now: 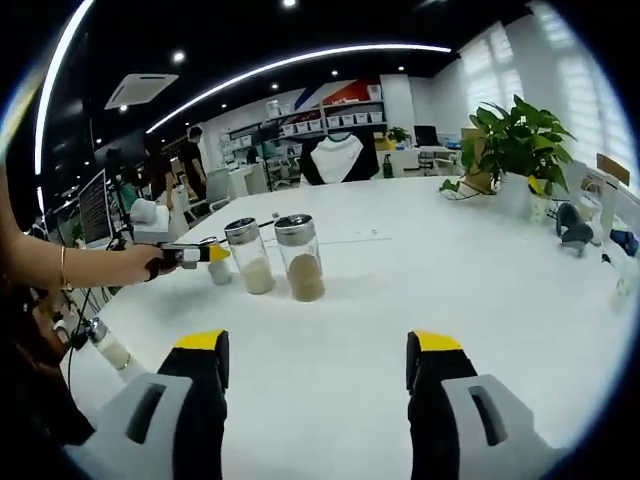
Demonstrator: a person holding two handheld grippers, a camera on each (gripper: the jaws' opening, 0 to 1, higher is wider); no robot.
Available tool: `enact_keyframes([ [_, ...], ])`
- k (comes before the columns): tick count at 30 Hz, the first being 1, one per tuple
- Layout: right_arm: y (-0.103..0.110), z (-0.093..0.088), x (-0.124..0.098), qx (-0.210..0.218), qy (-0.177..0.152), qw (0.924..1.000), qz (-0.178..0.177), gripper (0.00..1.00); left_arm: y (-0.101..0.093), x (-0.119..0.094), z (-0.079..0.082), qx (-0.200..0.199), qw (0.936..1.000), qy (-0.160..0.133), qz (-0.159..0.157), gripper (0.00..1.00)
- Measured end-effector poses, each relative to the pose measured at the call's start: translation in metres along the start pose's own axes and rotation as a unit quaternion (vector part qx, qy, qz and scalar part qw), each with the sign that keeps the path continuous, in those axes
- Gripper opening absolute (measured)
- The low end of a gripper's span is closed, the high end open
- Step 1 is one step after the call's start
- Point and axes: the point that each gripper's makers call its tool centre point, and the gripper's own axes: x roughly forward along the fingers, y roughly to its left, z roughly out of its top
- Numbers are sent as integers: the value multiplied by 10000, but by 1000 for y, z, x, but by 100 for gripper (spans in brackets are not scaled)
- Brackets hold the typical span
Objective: Rotate the seasoning bottle until the label or dispensing opening points toward the visible target arrow and the bottle remains upright within the marked orientation range
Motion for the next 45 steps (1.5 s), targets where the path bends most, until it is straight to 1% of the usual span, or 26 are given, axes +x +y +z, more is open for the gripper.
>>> enact_keyframes([
  [3,0,-2,-1,42,17,10000,-4,71,2,-2,0,150,9998,-7,154,38],
  [6,1,0,-2,18,-7,10000,9,70,2,-4,0,263,9995,-49,190,38],
  [10,2,2,-5,-40,-39,10000,15,71,-2,-11,3,181,9997,-111,127,38],
  [12,3,2,-6,-41,-37,10000,29,71,-5,-14,6,248,9996,-124,95,37],
  [16,9,3,-10,-93,-69,9999,72,71,-9,-26,12,305,9993,-226,53,37],
  [17,10,3,-11,-98,-78,9999,88,71,-12,-32,13,311,9992,-249,9,37],
  [20,20,5,-14,-152,-129,9996,180,71,-16,-46,13,414,9988,-265,14,37],
  [25,37,6,-18,-200,-216,9987,407,70,-26,-72,13,324,9990,-309,-88,37],
  [28,48,6,-20,-237,-268,9978,566,68,-35,-87,14,346,9987,-349,-155,37],
  [29,56,6,-21,-286,-283,9967,709,67,-39,-94,13,384,9985,-356,-188,37],
  [31,67,3,-23,-400,-272,9950,869,67,-46,-103,12,442,9980,-367,-266,37],
  [32,71,2,-23,-447,-267,9942,937,67,-50,-108,9,538,9974,-350,-322,37],
  [34,82,-1,-24,-496,-274,9923,1098,67,-55,-117,5,625,9970,-330,-329,37],
  [36,95,-1,-26,-522,-354,9890,1335,65,-59,-126,2,592,9970,-355,-351,37],
  [38,102,-4,-28,-625,-309,9878,1395,65,-64,-133,1,519,9970,-389,-418,37],
  [39,107,-6,-29,-696,-285,9863,1468,65,-69,-138,0,561,9966,-381,-459,37],
  [40,110,-7,-30,-727,-294,9855,1503,65,-72,-142,-1,662,9960,-360,-474,37],
  [41,112,-7,-31,-748,-298,9848,1537,65,-76,-148,-4,870,9946,-313,-470,37],
  [42,117,-9,-32,-759,-292,9839,1589,65,-79,-152,-5,927,9941,-309,-477,37],
  [45,130,-12,-36,-785,-329,9807,1758,65,-89,-170,-7,814,9944,-380,-549,37],
])
